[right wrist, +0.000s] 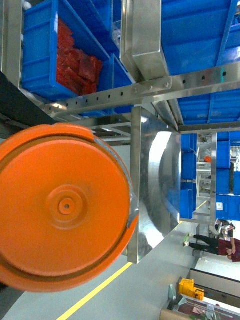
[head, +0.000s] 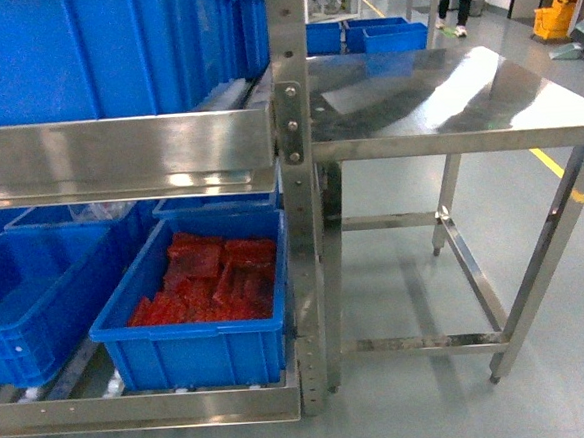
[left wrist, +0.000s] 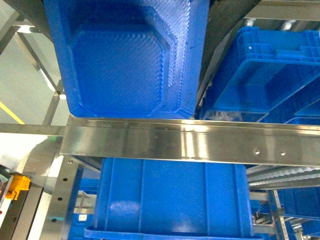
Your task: Sort blue parts and orange caps into right shelf containers
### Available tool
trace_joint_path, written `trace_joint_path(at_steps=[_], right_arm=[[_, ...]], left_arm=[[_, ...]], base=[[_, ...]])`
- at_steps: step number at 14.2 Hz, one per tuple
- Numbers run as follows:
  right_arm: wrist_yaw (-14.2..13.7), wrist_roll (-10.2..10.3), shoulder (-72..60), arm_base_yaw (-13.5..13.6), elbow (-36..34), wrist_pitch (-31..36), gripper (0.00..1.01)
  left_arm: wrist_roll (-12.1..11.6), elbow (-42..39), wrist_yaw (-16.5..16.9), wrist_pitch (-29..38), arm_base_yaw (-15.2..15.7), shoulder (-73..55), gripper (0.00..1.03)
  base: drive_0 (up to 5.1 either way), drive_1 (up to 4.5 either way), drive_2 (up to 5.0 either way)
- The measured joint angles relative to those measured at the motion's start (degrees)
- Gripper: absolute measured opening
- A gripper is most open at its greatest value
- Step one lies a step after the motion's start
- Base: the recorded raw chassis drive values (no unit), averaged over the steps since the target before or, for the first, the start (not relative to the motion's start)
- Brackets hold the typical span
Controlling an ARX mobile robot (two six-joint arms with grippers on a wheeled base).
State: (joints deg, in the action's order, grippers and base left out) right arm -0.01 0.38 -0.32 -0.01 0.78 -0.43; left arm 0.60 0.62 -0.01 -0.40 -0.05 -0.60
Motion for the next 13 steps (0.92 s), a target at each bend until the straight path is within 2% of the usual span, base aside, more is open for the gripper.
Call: trace_joint_path(at_steps=[13], right_arm=[[0.00,0.00,0.00,0.00,0.00,0.09,0.44]], left_arm=[[0.02,0.02,-0.02,0.00,0.00,0.00,0.42]], base=[[-5.1,2.34,2.3]])
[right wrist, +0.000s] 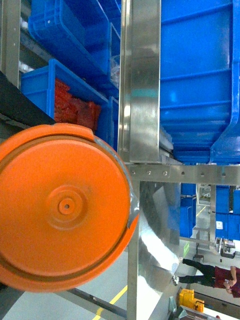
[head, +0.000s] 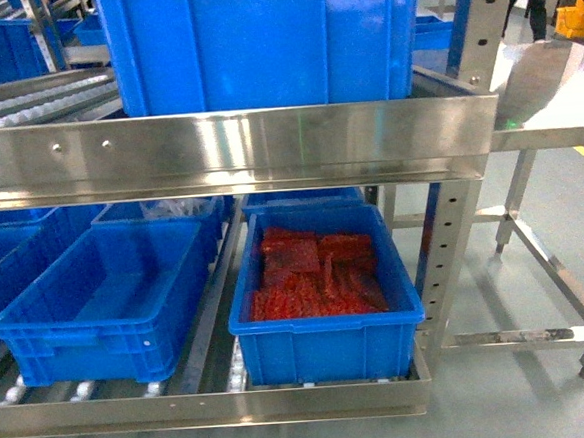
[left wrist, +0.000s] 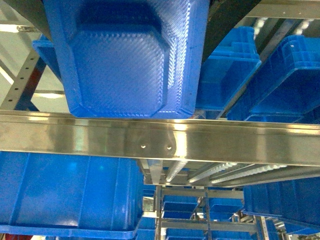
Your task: Sort blue parts and orange caps into right shelf containers
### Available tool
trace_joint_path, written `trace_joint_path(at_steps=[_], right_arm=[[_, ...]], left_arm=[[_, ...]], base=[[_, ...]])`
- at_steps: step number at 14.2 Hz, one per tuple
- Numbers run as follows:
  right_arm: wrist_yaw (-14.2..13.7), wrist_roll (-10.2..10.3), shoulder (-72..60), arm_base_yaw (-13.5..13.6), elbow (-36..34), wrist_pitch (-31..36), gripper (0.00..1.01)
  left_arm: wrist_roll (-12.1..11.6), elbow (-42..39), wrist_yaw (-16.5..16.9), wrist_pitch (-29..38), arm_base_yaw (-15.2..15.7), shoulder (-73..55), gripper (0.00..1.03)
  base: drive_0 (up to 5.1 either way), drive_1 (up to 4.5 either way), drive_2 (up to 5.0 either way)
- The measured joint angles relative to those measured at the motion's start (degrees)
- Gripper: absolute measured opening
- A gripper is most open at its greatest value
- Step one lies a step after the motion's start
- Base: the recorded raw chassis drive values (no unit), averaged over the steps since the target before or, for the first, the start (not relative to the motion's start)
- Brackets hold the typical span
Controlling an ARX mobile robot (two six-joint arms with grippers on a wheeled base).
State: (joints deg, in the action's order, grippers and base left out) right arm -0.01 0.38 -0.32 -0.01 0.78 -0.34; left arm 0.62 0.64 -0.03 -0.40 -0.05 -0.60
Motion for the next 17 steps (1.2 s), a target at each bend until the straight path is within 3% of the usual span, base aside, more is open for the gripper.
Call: trace_joint_path(at_steps=[17], right_arm=[[0.02,0.00,0.00,0.00,0.00,-0.02,0.44]], left_arm=[[0.00,0.00,0.02,0.00,0.00,0.00,0.42]], base=[[-5.0,2.41,2.4]])
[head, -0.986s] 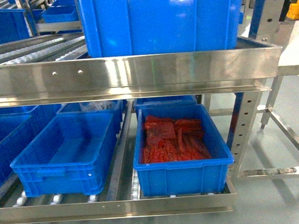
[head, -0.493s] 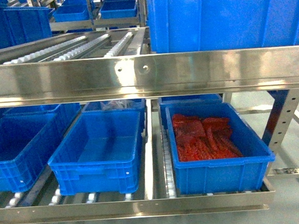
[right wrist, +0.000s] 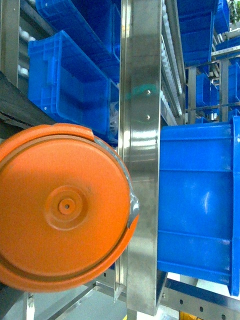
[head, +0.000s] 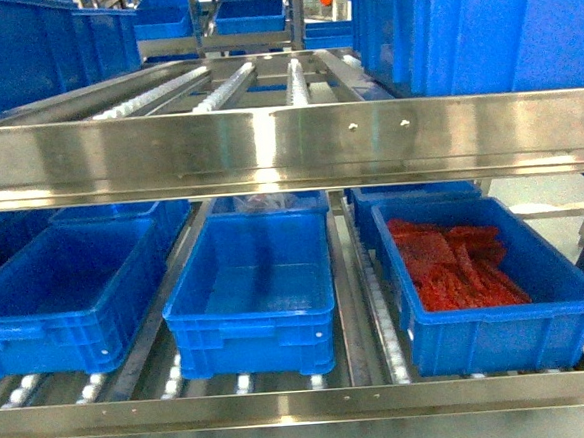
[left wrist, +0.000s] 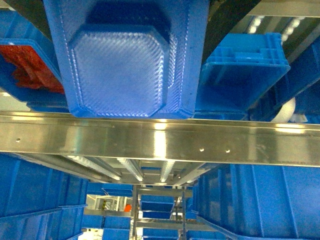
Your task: Sort blue parts and orange caps into right shelf containers
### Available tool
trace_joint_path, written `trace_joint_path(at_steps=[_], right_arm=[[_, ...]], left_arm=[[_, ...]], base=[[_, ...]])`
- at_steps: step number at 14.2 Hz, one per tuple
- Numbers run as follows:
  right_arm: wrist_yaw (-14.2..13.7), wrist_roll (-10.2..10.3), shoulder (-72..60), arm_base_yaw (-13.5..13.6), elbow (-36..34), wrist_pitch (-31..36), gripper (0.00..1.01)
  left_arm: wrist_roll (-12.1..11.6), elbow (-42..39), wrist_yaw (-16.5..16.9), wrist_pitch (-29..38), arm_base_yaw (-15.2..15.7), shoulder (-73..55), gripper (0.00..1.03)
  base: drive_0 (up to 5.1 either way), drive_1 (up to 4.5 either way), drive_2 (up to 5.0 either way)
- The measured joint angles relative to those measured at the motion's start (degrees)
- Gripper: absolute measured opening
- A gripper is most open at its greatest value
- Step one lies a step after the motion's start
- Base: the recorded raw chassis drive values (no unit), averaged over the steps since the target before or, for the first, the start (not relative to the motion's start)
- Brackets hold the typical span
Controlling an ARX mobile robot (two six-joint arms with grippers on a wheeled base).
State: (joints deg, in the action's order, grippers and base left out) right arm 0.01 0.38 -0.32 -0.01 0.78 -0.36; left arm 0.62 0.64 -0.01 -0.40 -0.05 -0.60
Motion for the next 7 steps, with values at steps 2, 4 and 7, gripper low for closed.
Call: trace_joint_path(at_steps=[2,4,7], right_arm=[[0.00,0.00,0.02,0.00,0.00,0.00,0.44],[-0.02,0.00,0.00,0.00,0.00,0.20,0.44],[-0.02,0.00,0.02,0.00,0.00,0.04,0.44]], left_arm=[[0.00,0.00,0.00,-0.02,0.00,0.00,0.42],[0.00,0.00,-0.09,0.09,0.00,0.00,0.42],[0.00,0.00,0.02,0.13,0.00,0.00,0.42]], base=[[-4.9,2.52,2.5],[-4.9,2.57,2.6],[-4.8,2.61,2.6]])
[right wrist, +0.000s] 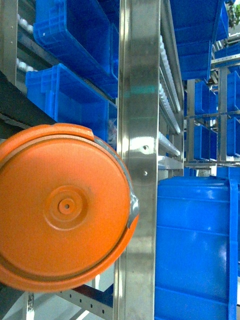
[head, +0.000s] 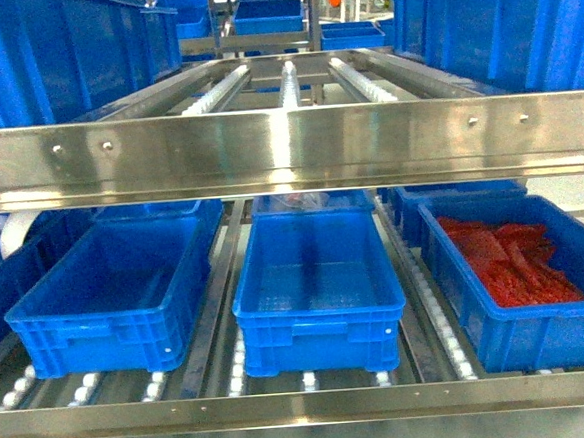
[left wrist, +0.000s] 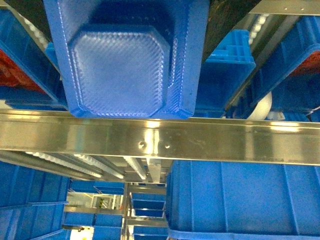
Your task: Sort blue parts and orange caps into right shelf containers
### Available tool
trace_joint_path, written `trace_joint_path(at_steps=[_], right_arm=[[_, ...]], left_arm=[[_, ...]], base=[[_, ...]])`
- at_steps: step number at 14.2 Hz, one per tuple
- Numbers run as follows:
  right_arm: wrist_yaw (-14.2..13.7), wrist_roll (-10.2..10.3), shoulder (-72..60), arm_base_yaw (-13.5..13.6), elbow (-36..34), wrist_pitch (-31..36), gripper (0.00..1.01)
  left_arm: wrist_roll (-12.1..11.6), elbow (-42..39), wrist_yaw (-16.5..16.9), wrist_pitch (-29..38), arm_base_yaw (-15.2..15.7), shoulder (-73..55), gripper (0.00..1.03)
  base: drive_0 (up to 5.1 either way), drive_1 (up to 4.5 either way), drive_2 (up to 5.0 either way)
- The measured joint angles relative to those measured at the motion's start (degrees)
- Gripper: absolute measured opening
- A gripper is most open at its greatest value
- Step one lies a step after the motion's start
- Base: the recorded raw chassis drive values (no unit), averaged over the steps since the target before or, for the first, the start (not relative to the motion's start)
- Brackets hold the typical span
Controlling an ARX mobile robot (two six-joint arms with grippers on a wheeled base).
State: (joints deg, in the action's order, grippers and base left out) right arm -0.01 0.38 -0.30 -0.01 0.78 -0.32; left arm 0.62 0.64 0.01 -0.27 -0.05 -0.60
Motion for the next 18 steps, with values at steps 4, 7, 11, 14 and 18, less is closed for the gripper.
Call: trace_joint_path(at_steps=[4,7,11,14,18], right_arm=[[0.00,0.00,0.00,0.00,0.00,-0.02,0.44],[0.02,0.00,-0.02,0.00,0.00,-0.04,0.44],[0.24,0.00,-0.02,0.00,-0.02,-0.15,0.44],[0.22,0.00,-0.02,0.00,-0.02,-0.04,0.44],[0.22,0.00,0.00,0.00,-0.02,-0.07,0.44]], left_arm=[[0.00,0.00,-0.04,-0.09,0.00,0.00,0.42],[0.00,-0.02,0.00,-0.13,0.00,0.00,0.42],[0.00,-0.02,-0.39,-0.11,0.00,0.00,0.42],[0.00,-0.02,-0.13,-0.15,0.00,0.00,0.42],[0.00,-0.02,-0.11,-0.13,0.00,0.00,0.42]], base=[[-4.9,2.59,2.6],[-4.9,2.56,2.6],[-1.2,0.65,0.6],[0.0,0.00,0.0],[0.0,0.00,0.0]])
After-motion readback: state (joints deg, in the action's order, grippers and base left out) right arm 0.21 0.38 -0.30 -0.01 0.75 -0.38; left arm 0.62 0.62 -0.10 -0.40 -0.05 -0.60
